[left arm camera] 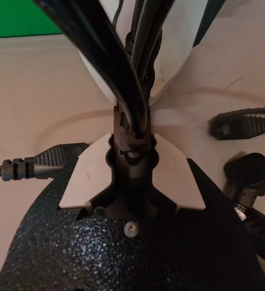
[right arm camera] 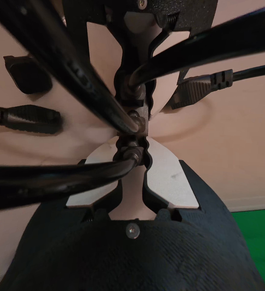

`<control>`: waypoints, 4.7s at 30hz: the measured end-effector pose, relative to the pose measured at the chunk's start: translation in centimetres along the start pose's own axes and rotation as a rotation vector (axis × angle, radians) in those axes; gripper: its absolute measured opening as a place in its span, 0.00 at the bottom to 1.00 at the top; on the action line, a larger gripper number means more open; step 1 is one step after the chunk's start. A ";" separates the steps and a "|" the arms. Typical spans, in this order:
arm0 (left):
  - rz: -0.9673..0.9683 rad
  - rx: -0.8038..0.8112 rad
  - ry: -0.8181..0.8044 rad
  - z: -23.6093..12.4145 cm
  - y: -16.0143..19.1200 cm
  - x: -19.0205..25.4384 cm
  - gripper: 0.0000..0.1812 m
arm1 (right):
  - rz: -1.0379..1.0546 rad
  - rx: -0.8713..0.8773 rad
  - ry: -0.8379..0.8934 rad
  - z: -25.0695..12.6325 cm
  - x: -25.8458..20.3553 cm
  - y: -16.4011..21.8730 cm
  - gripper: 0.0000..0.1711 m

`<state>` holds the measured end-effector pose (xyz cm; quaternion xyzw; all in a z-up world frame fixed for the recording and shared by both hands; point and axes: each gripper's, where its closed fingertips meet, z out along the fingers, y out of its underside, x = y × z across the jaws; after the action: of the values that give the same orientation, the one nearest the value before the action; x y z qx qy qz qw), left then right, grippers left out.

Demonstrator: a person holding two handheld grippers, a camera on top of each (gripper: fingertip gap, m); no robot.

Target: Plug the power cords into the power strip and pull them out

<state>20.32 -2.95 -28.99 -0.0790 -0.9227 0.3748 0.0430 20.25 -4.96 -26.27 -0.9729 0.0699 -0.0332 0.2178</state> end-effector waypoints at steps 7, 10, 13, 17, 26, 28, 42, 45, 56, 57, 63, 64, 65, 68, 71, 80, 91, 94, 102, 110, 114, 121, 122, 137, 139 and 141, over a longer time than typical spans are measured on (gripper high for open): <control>0.013 0.013 0.019 -0.8 0.7 -2.1 0.24 | 0.016 -0.041 -0.020 0.6 2.0 -0.7 0.15; 0.011 0.015 0.016 -1.0 0.9 -2.1 0.24 | -0.004 -0.088 -0.055 0.8 1.9 -0.9 0.16; 0.007 0.014 0.014 -1.0 0.9 -2.1 0.25 | -0.009 -0.132 -0.053 0.8 1.9 -0.9 0.16; 0.006 0.013 0.014 -1.1 1.0 -2.0 0.25 | 0.016 -0.135 -0.034 0.9 1.8 -1.2 0.16; 0.014 0.008 -0.012 -1.0 1.1 -2.2 0.25 | 0.024 -0.137 0.034 0.9 2.1 -1.5 0.15; 0.012 0.008 -0.014 -1.0 1.0 -2.2 0.25 | -0.019 -0.120 0.066 0.9 2.3 -1.6 0.14; 0.027 0.009 -0.003 -1.0 1.1 -2.0 0.25 | 0.042 -0.161 0.028 0.8 1.8 -1.5 0.13; 0.030 0.009 -0.008 -1.0 1.0 -2.0 0.25 | 0.042 -0.161 0.040 0.8 1.8 -1.4 0.14; 0.032 0.010 0.003 -0.9 1.0 -1.9 0.25 | 0.032 -0.164 0.058 0.8 1.6 -1.4 0.13; 0.031 0.009 0.004 -0.9 1.1 -1.9 0.25 | 0.033 -0.163 0.056 0.8 1.6 -1.4 0.13; 0.030 0.009 0.003 -0.9 1.1 -1.9 0.25 | 0.070 -0.146 0.068 0.9 1.7 -1.5 0.13; 0.028 0.009 0.000 -0.9 1.1 -2.0 0.25 | 0.072 -0.139 0.078 0.9 1.7 -1.5 0.13; 0.027 0.010 -0.003 -0.9 1.0 -2.0 0.25 | 0.066 -0.138 0.086 0.8 1.7 -1.5 0.13; 0.033 0.014 0.005 -0.9 1.0 -1.9 0.25 | 0.046 -0.167 0.095 0.7 1.5 -1.5 0.13; 0.053 0.026 -0.001 -1.0 0.9 -1.8 0.25 | 0.040 -0.172 0.093 0.5 1.2 -1.7 0.13; 0.040 0.031 0.002 -0.8 0.6 -1.7 0.25 | -0.006 -0.240 0.083 0.0 1.2 -1.3 0.12; 0.038 0.012 0.007 -0.6 0.7 -1.6 0.25 | 0.099 -0.261 0.076 -0.4 1.4 -0.6 0.15; 0.039 0.014 0.008 -0.6 0.7 -1.6 0.25 | 0.087 -0.271 0.071 -0.4 1.4 -0.6 0.15; 0.035 0.011 0.005 -0.6 0.7 -1.6 0.25 | 0.117 -0.277 -0.002 -1.9 1.5 0.5 0.23; 0.036 0.012 0.006 -0.6 0.7 -1.6 0.24 | 0.083 -0.208 -0.004 -2.9 0.9 0.0 0.13; 0.036 0.011 0.006 -0.6 0.7 -1.6 0.24 | 0.083 -0.200 0.024 -3.7 1.0 -0.7 0.11; 0.036 0.011 0.007 -0.6 0.6 -1.6 0.24 | 0.153 -0.194 0.026 -3.8 0.9 -1.2 0.09; 0.037 0.011 0.007 -0.6 0.7 -1.6 0.24 | 0.163 -0.203 0.035 -3.8 0.9 -1.2 0.09; 0.004 0.013 -0.022 -0.3 0.4 -2.0 0.25 | 0.184 -0.232 0.067 -4.3 1.7 -0.5 0.09; 0.002 0.011 -0.021 -0.4 0.4 -2.0 0.24 | 0.183 -0.244 0.070 -4.1 1.7 -0.4 0.09; -0.014 0.011 -0.011 -0.5 0.4 -1.9 0.24 | 0.197 -0.232 0.070 -4.1 1.6 -0.6 0.09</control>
<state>22.27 -2.65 -29.00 -0.0705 -0.9214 0.3800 0.0411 21.48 -6.40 -22.32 -0.9782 0.1759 -0.0374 0.1035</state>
